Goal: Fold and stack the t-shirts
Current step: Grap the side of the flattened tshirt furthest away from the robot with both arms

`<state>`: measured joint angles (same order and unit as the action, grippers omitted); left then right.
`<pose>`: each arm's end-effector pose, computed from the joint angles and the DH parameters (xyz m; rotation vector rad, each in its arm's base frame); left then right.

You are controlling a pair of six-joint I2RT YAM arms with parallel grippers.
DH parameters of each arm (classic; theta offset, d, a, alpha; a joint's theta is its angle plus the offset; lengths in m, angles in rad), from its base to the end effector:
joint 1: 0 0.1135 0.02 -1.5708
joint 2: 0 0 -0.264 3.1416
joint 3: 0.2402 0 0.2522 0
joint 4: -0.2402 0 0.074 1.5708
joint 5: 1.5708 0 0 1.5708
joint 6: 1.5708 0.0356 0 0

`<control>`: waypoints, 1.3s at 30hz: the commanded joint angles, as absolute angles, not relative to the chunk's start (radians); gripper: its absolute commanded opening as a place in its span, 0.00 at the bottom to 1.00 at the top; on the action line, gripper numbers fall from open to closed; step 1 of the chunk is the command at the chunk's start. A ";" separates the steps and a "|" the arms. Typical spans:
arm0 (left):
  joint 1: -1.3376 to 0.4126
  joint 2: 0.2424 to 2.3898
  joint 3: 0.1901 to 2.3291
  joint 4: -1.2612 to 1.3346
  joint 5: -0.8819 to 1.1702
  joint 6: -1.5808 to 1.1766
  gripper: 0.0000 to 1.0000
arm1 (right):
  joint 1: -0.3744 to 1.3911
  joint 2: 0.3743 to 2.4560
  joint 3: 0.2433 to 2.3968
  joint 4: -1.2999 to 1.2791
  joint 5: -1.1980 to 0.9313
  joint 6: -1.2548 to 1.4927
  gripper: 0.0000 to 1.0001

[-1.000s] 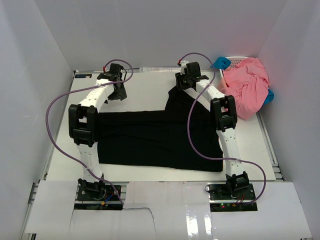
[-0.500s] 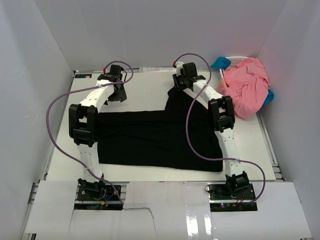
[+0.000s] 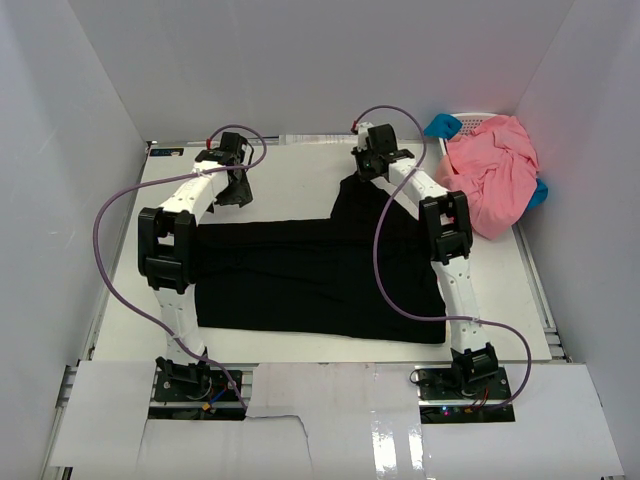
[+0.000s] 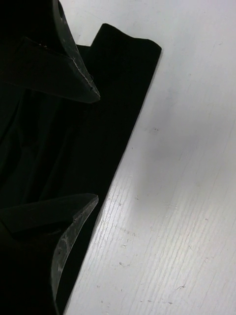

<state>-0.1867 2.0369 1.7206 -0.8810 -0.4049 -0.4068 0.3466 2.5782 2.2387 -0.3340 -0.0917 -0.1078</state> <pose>0.4242 -0.0659 0.2308 -0.3926 2.6185 0.3731 0.5441 0.2000 0.1612 -0.5554 2.1816 0.2316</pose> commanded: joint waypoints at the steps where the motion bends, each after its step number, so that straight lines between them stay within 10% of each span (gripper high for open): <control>1: -0.175 2.010 1.710 -0.862 -0.431 -0.397 0.85 | 0.256 2.484 2.198 -0.336 -0.006 -0.052 0.08; 39: -0.031 2.270 2.078 -0.836 -0.351 -0.425 0.84 | 0.161 2.461 2.187 -0.250 -0.163 -0.026 0.08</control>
